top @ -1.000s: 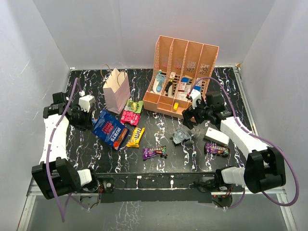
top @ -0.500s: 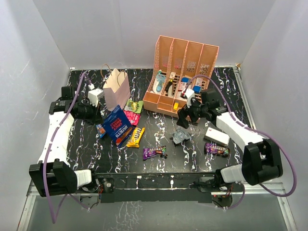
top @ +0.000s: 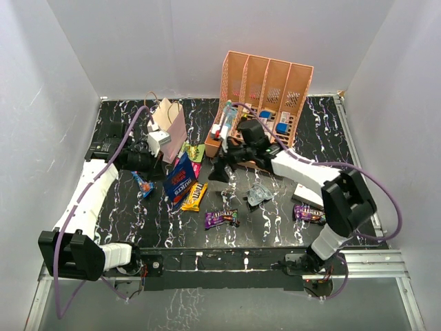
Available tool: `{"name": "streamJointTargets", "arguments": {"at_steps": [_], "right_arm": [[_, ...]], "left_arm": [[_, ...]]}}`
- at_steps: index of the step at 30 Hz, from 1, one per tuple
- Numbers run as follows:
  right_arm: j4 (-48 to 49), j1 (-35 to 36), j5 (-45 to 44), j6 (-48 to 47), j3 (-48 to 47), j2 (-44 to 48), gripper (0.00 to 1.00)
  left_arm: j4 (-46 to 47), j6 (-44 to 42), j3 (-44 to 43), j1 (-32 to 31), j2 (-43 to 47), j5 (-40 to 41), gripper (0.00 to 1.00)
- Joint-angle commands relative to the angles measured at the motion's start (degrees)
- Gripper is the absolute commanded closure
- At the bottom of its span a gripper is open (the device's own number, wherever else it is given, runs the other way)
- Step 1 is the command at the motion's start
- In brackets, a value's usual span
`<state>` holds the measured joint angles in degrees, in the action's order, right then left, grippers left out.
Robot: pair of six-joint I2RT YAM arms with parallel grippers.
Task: Place the snacks into the paper bag
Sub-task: Pick up the snack from the center of the board.
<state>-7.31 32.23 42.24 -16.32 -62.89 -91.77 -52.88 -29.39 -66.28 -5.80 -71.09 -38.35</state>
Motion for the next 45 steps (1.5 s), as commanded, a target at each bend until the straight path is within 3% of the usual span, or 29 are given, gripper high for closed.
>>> {"name": "streamJointTargets", "arguments": {"at_steps": [1, 14, 23, 28, 36, 45], "right_arm": [[6.4, 3.3, 1.4, 1.1, -8.4, -4.9, 0.03], [9.1, 4.7, 6.7, -0.5, -15.3, -14.9, 0.04], [9.0, 4.8, 11.5, 1.0, -17.1, -16.1, 0.24], [9.2, 4.8, 12.0, 1.7, -17.4, -16.5, 0.36], [9.1, 4.8, 12.8, 2.8, -17.7, -16.6, 0.47], [9.2, 4.8, 14.0, 3.8, -17.9, -16.5, 0.50]], "left_arm": [[-0.5, 0.8, -0.7, -2.5, 1.4, -4.0, 1.00], [-0.3, 2.5, -0.2, -5.8, 2.6, -3.8, 1.00], [2.4, 4.4, 2.1, -6.1, 3.6, -2.3, 0.99], [3.2, 5.1, 2.0, -6.2, 3.3, -1.1, 0.89], [4.0, 5.5, 2.2, -6.6, 2.7, 1.6, 0.59], [6.8, 4.9, 3.9, -6.8, 2.0, 4.3, 0.53]]}}
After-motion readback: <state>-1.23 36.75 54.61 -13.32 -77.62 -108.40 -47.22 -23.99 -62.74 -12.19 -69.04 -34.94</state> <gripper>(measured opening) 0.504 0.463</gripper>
